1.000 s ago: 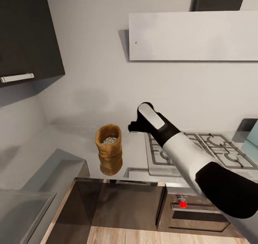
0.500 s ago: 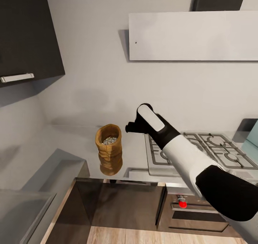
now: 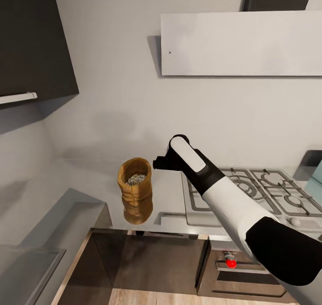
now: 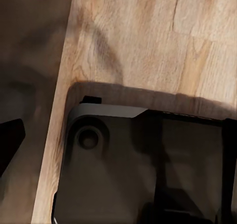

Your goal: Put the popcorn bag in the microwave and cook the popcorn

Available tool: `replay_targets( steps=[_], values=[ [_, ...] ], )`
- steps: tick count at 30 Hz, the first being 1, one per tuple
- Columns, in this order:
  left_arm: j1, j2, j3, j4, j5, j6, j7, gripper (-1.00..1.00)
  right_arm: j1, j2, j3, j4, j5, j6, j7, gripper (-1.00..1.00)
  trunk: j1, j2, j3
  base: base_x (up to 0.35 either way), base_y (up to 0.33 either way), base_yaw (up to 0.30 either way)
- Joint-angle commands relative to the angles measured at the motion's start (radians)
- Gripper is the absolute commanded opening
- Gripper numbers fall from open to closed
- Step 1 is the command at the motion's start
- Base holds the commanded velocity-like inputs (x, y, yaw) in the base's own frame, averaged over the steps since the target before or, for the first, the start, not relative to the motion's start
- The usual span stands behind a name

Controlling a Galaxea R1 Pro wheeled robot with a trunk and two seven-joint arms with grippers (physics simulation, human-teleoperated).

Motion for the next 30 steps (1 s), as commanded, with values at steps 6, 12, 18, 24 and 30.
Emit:
replay_targets(
  steps=[6, 12, 18, 24, 30],
  values=[
    [-0.001, 0.000, 0.003, 0.001, 0.000, -0.003, 0.000, 1.00, 0.000, 0.000, 0.001, -0.001, -0.008, 0.006, -0.010, 1.00, 0.001, -0.002, -0.002, 0.175, 0.000, 0.000],
    [-0.001, -0.002, 0.004, 0.001, 0.000, -0.004, -0.001, 1.00, 0.000, 0.000, 0.001, -0.002, -0.008, 0.006, -0.010, 1.00, 0.001, -0.002, -0.002, 0.165, 0.000, 0.000],
    [-0.001, -0.002, 0.004, 0.001, 0.000, -0.004, -0.001, 1.00, 0.000, 0.000, 0.001, -0.002, -0.008, 0.006, -0.010, 1.00, 0.001, -0.002, -0.002, 0.064, 0.000, 0.000],
    [0.001, -0.002, 0.002, 0.001, 0.000, -0.004, -0.001, 1.00, 0.002, 0.000, 0.001, 0.000, -0.008, 0.006, -0.010, 1.00, 0.001, -0.002, -0.002, 0.019, 0.000, 0.000],
    [0.018, -0.002, 0.002, 0.001, 0.000, -0.004, -0.001, 1.00, 0.006, 0.000, 0.001, 0.009, -0.008, 0.006, -0.010, 1.00, 0.001, -0.002, -0.007, 0.000, 0.000, 0.000]
  ],
)
